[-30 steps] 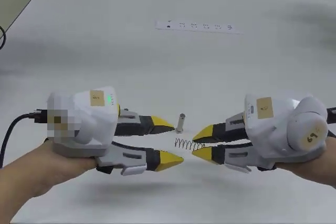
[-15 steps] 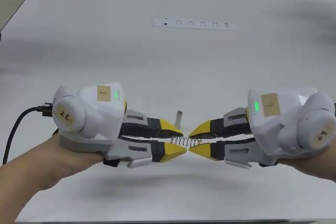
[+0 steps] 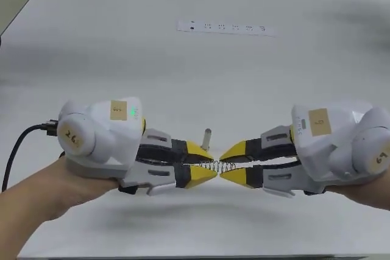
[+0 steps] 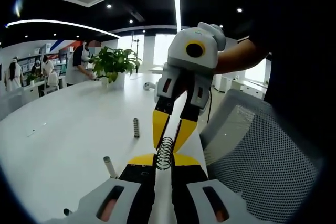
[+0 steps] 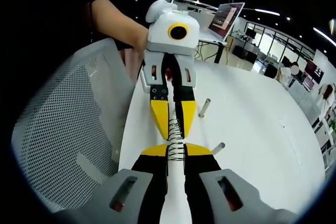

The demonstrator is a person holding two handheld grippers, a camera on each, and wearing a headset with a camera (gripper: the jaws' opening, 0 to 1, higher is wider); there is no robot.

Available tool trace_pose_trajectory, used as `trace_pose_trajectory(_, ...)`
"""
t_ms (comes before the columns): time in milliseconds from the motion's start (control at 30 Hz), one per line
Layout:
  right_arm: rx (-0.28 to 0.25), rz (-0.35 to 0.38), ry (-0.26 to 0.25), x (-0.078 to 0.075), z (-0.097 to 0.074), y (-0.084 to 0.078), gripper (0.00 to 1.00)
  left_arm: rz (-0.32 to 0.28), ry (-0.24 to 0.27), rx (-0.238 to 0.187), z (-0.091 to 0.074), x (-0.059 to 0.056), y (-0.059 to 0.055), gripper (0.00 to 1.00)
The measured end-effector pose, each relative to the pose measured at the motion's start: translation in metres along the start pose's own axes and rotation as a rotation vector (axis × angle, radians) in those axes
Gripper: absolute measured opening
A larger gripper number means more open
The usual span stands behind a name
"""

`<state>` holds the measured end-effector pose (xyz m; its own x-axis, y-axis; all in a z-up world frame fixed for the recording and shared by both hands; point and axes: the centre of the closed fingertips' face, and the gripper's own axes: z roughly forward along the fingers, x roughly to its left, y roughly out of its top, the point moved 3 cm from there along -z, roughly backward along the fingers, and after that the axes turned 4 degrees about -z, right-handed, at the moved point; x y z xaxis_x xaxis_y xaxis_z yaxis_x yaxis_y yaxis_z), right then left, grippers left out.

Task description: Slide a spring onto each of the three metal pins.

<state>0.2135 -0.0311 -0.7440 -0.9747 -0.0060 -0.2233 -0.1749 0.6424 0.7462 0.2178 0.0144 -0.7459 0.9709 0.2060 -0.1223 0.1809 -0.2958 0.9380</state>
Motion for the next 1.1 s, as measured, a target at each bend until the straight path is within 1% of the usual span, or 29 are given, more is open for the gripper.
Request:
trace_pose_trajectory(100,0.003,-0.008,0.006,0.0013,0.0011,0.0000,0.08,0.004,-0.005,0.006,-0.0006,-0.0006,-0.0014,0.02)
trace_pose_trajectory(267,-0.004,0.002,0.007,0.0008,0.0019,0.0010,0.08,-0.005,-0.009,0.006,-0.0025,-0.0003,-0.0014,0.02)
trace_pose_trajectory(333,-0.006,0.035,0.005,-0.0011,0.0019,0.0020,0.09,-0.008,-0.010,0.005,-0.0032,-0.0001,-0.0008,0.02)
trace_pose_trajectory(400,-0.008,0.027,0.003,-0.0018,0.0015,0.0022,0.09,-0.008,-0.008,0.002,-0.0039,0.0006,-0.0002,0.02)
trace_pose_trajectory(567,-0.005,0.038,0.006,-0.0025,0.0008,0.0015,0.10,-0.017,-0.006,0.003,-0.0048,0.0010,-0.0006,0.02)
trace_pose_trajectory(667,0.005,0.044,0.006,-0.0023,-0.0003,-0.0017,0.09,-0.020,-0.006,0.004,-0.0061,0.0012,-0.0008,0.02)
trace_pose_trajectory(767,-0.004,0.046,0.005,-0.0021,-0.0015,-0.0014,0.10,-0.023,-0.008,0.003,-0.0068,0.0012,-0.0004,0.02)
trace_pose_trajectory(967,0.004,0.030,0.009,-0.0016,-0.0010,-0.0024,0.10,-0.017,-0.009,0.012,-0.0065,0.0007,-0.0004,0.02)
trace_pose_trajectory(1100,0.015,0.025,0.006,-0.0016,-0.0018,-0.0047,0.09,-0.015,-0.011,0.010,-0.0075,-0.0002,0.0010,0.02)
